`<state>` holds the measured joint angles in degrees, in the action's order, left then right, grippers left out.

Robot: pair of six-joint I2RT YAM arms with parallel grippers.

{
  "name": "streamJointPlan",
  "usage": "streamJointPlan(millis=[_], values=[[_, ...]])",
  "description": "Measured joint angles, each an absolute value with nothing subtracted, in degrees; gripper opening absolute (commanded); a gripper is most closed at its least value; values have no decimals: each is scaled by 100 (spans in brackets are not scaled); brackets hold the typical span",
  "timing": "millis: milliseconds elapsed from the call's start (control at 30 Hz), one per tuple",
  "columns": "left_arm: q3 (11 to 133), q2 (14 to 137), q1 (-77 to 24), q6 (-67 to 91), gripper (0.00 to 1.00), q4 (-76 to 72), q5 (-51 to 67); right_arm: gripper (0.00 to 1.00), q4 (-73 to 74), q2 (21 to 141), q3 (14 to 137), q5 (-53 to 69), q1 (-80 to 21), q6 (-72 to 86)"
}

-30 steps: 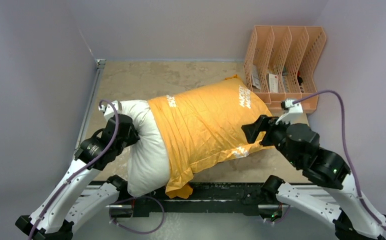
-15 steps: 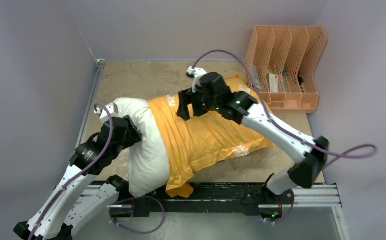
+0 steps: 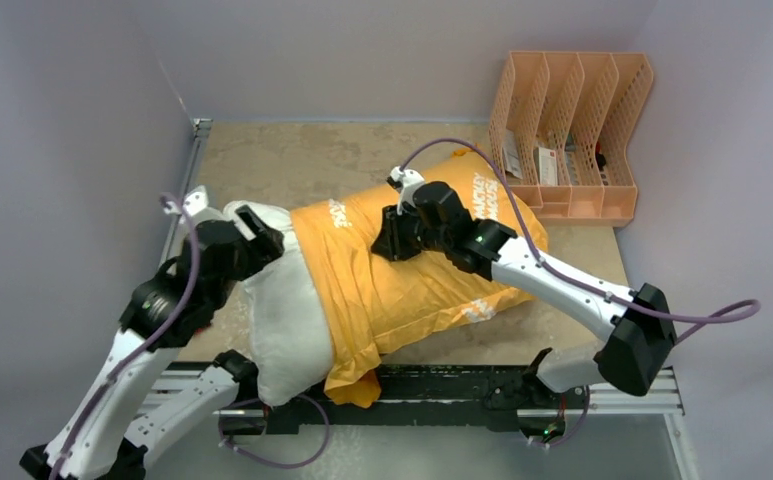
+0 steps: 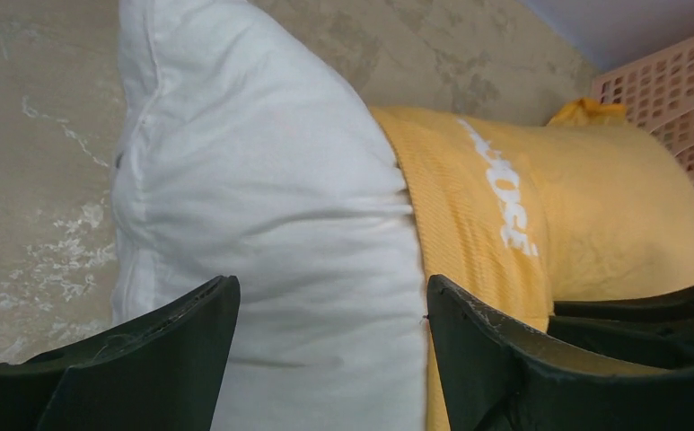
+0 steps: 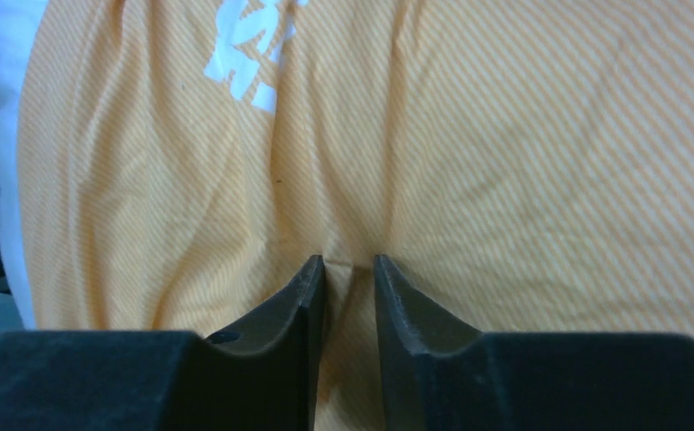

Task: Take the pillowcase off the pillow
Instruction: Remove the pillow from the pillowcase.

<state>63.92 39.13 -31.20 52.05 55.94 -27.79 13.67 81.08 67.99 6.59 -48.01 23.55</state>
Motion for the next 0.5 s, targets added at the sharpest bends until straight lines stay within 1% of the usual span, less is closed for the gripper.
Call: streamJointPlan(millis=[33, 100, 133, 233, 267, 333, 400, 467, 500], values=[[6267, 4053, -3120, 5212, 76, 5502, -2705, 20, 1175, 7964, 6552, 714, -4794, 2497], [5935, 4318, -3120, 5229, 77, 5260, -2471, 10, 928, 7852, 6292, 773, -4786, 2711], [5728, 4434, -3120, 5238, 70, 5078, -2329, 8, 821, 7835, 6204, 825, -4781, 2788], [5157, 4602, -3114, 5304, 28, 4718, -2112, 10, 552, 7793, 5957, 934, -4777, 2985], [5030, 4591, -3114, 5317, 17, 4678, -2093, 11, 495, 7752, 5878, 965, -4775, 3024], [4888, 4475, -3116, 5358, 0, 4604, -2058, 13, 513, 7660, 5830, 989, -4779, 3055], [4818, 4233, -3116, 5406, 0, 4539, -2032, 20, 674, 7550, 5878, 976, -4790, 3044], [4746, 3887, -3116, 5395, 0, 4495, -1979, 33, 1009, 7526, 6108, 980, -4801, 2976], [4696, 3726, -3116, 5387, 0, 4458, -1931, 42, 1194, 7564, 6292, 991, -4801, 2908]])
